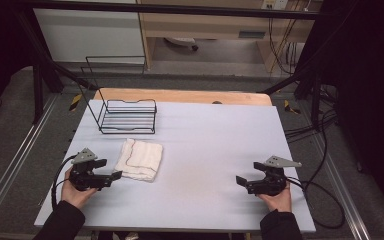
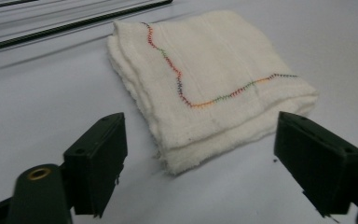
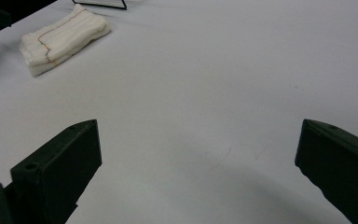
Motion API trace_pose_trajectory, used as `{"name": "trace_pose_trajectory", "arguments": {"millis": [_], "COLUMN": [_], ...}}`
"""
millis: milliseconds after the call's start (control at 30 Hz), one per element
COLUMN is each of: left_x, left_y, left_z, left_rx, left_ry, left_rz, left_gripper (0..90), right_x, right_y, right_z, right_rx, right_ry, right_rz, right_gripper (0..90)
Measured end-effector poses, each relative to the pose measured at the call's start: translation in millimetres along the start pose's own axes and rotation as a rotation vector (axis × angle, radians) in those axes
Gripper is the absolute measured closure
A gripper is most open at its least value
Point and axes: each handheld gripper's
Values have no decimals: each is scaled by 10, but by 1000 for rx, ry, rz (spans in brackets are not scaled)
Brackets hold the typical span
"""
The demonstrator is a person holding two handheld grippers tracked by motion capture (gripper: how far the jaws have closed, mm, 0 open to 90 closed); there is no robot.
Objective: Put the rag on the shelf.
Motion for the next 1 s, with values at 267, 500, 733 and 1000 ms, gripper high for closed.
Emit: {"name": "trace_pose_trajectory", "arguments": {"millis": [267,500,733,1000], "left_x": [-40,-75,-84,-79], "left_y": [-148,-270,-294,-295], "left_z": [-42,-23,-8,-19], "left_rx": [-36,-93,-108,-134], "left_ry": [64,74,92,149], "left_rz": [-50,-81,-51,-22], "left_gripper": [418,533,662,781], "right_x": [-5,-21,-23,-43], "right_y": [-17,-41,-39,-57], "right_z": [4,5,4,-2], "right_rx": [-11,-23,-23,-32], "right_ry": [0,9,8,20], "right_rz": [4,9,9,10], "right_gripper": [9,9,9,9]}}
Point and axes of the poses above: each handheld gripper's, and its own axes: y roughly backward along the jaws, z roughly out of its underside, x roughly to its right, and after that the axes turned 7 degrees about -y, right-handed
